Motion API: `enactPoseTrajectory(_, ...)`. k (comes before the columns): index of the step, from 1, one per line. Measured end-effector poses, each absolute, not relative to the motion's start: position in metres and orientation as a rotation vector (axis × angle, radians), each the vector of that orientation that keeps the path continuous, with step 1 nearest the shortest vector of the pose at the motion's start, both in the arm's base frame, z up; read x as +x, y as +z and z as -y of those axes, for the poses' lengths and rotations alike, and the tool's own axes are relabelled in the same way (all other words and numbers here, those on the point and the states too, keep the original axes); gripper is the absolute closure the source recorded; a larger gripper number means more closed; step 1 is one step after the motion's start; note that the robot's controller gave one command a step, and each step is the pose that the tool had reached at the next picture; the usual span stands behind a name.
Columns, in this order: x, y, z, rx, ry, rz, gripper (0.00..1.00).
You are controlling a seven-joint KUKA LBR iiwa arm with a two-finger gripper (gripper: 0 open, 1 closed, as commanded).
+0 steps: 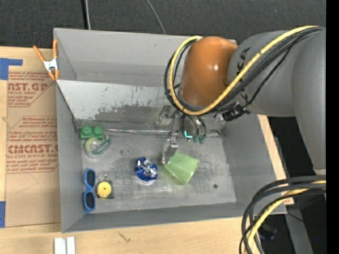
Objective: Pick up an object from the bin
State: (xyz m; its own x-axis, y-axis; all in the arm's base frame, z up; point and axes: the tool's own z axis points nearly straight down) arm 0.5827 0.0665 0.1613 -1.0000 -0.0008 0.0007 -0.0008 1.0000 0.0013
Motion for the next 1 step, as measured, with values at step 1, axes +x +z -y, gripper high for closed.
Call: enactPoseTrajectory(1, 0.5494, 0.0751, -0.0934, -0.304, -0.002, 3.139, 0.0)
